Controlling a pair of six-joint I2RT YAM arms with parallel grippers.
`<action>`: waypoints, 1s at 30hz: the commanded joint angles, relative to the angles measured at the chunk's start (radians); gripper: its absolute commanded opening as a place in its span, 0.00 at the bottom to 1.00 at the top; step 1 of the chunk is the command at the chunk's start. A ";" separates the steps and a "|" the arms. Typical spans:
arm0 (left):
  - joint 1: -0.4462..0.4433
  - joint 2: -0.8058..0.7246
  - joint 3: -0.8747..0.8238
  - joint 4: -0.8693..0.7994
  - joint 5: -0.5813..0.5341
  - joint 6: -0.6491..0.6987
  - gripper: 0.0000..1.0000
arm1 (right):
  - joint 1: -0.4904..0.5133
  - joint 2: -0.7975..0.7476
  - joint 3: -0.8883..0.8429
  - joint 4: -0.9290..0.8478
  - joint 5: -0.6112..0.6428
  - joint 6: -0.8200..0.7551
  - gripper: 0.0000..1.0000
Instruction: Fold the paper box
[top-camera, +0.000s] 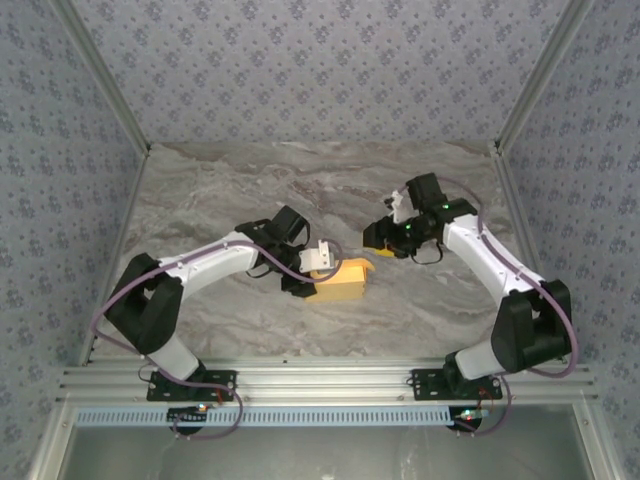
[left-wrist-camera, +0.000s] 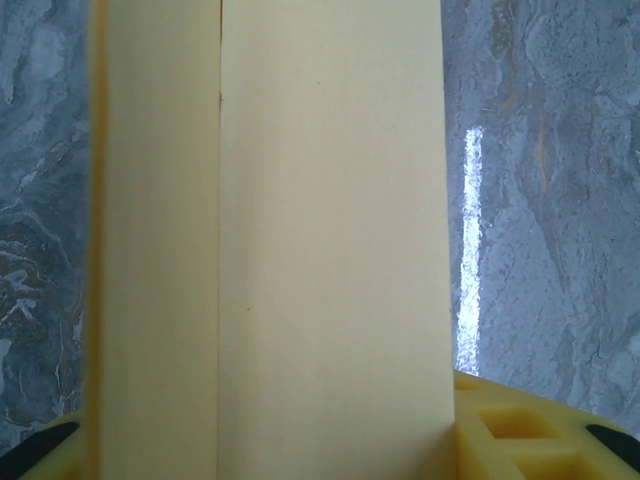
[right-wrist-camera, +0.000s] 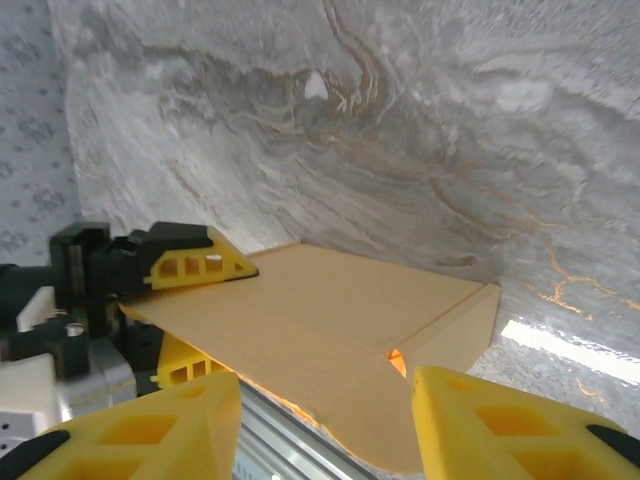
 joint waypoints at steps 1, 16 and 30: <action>0.001 0.024 0.019 -0.052 0.033 0.009 0.47 | 0.026 0.030 0.003 -0.019 0.048 -0.031 0.50; 0.002 0.002 -0.017 0.020 -0.018 -0.050 0.48 | 0.062 0.039 0.010 -0.057 -0.059 0.065 0.52; 0.002 -0.013 -0.026 0.040 -0.018 -0.070 0.48 | 0.087 0.061 0.010 -0.064 -0.098 0.076 0.53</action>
